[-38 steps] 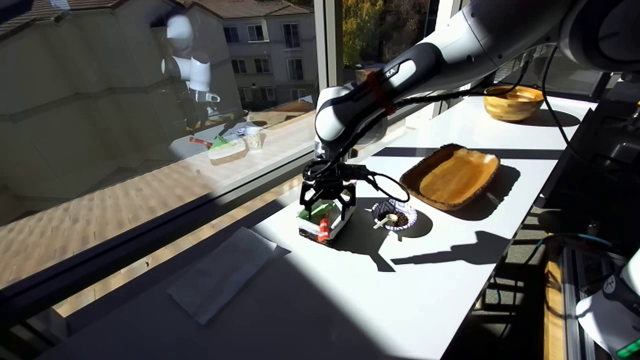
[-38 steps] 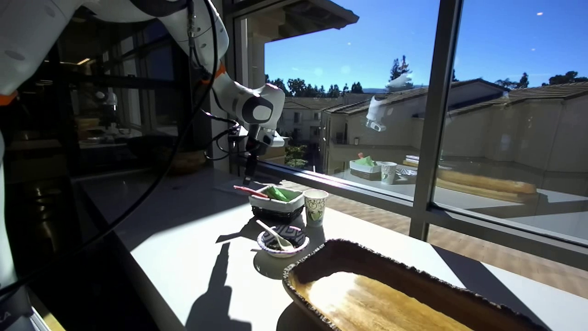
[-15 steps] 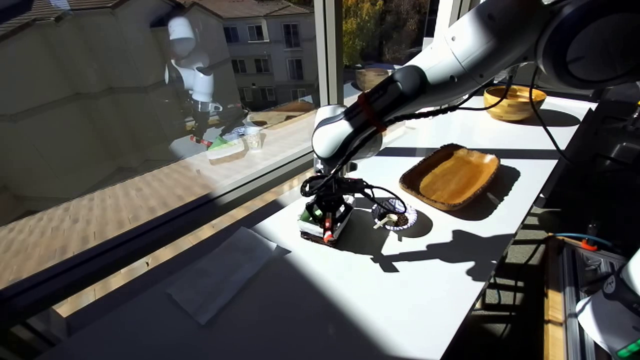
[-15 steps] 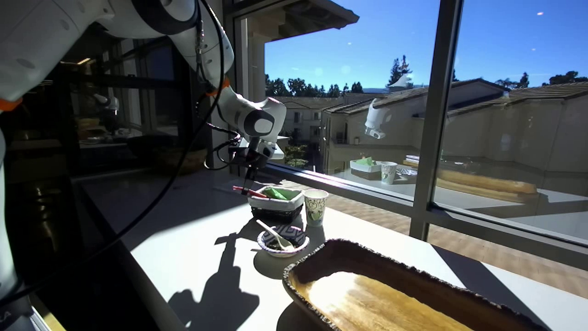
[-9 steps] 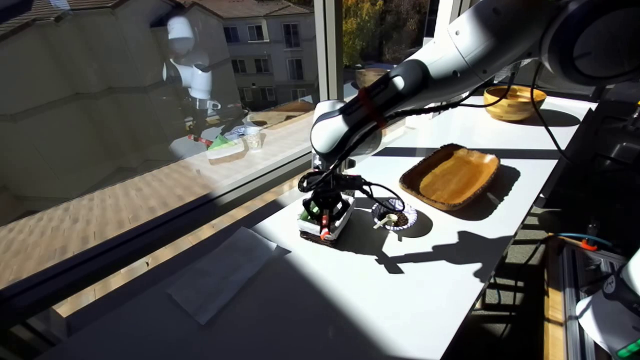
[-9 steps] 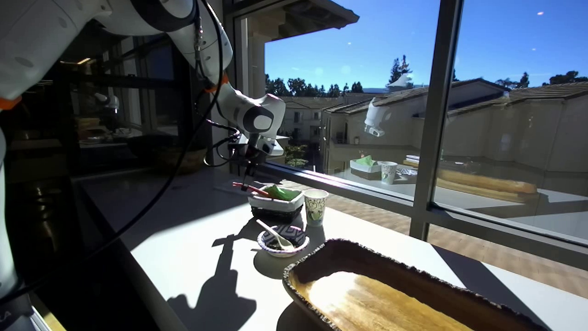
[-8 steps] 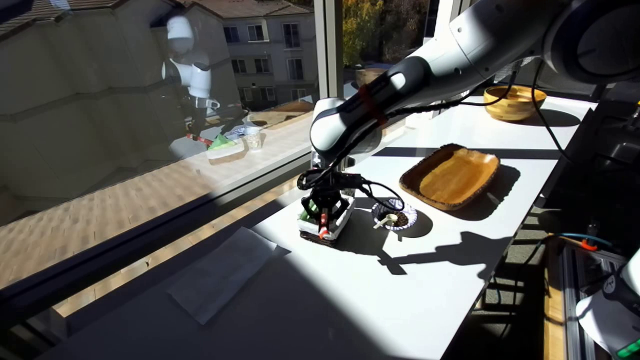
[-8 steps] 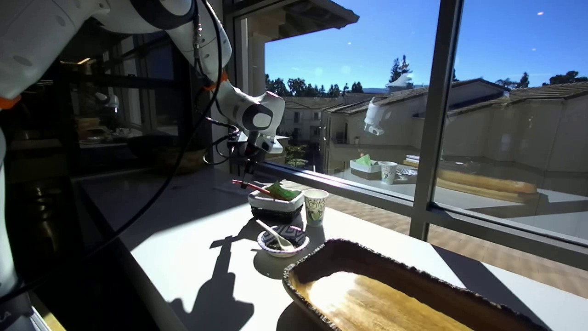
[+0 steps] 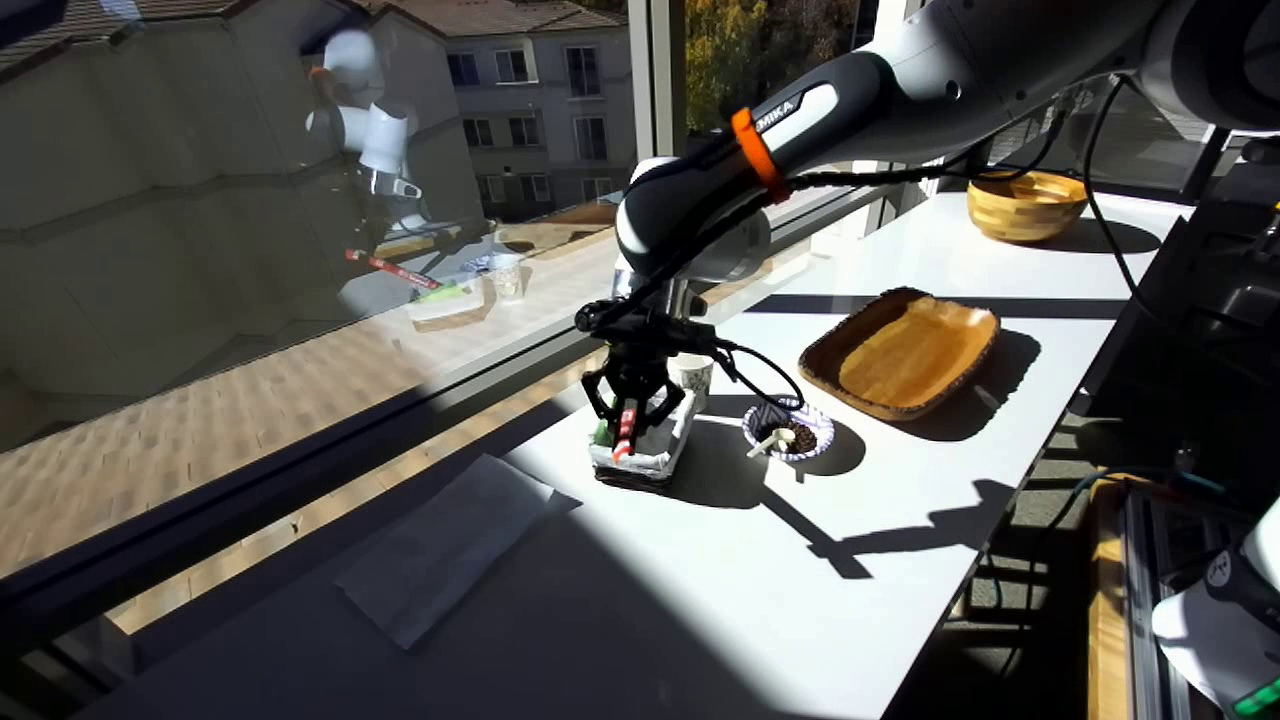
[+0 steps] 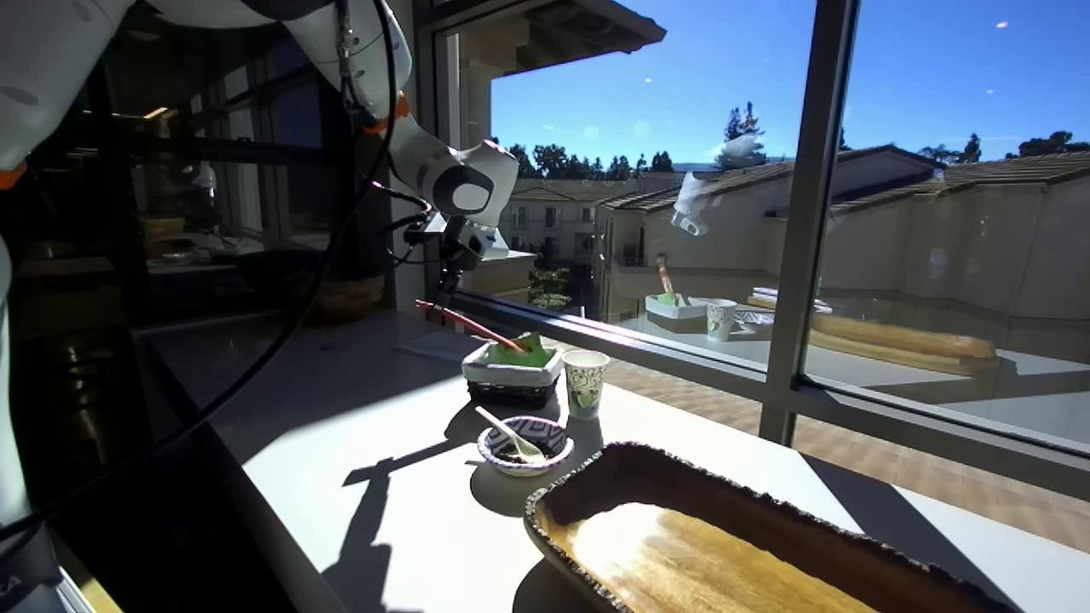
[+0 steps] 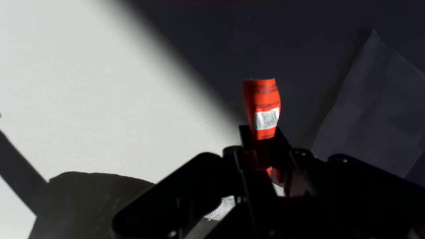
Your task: Put the orange packet in the brown bowl
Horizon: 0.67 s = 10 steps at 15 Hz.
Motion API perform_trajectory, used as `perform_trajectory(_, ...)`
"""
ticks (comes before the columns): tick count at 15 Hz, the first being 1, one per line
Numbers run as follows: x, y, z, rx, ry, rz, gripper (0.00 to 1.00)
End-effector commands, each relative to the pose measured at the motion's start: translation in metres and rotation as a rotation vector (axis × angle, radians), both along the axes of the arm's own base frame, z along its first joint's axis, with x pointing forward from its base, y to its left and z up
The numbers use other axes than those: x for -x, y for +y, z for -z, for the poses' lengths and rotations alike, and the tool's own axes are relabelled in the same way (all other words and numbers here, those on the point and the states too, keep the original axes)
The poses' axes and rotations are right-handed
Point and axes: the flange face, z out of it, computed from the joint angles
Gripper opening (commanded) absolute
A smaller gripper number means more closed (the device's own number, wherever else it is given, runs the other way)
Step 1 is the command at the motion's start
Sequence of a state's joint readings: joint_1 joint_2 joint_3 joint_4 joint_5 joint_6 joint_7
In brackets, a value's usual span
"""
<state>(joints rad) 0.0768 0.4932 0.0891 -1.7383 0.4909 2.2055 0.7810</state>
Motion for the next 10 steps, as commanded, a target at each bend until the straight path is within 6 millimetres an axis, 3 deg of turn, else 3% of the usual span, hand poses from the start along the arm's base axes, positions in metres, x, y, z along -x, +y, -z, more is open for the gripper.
perform_trajectory(1,0.020,0.006,-0.013,-0.031,0.042,0.077,0.04)
perform_trajectory(6,0.037,0.006,-0.026,-0.047,0.063,0.157,0.04)
perform_trajectory(10,0.059,-0.006,-0.045,0.035,0.043,0.302,0.04)
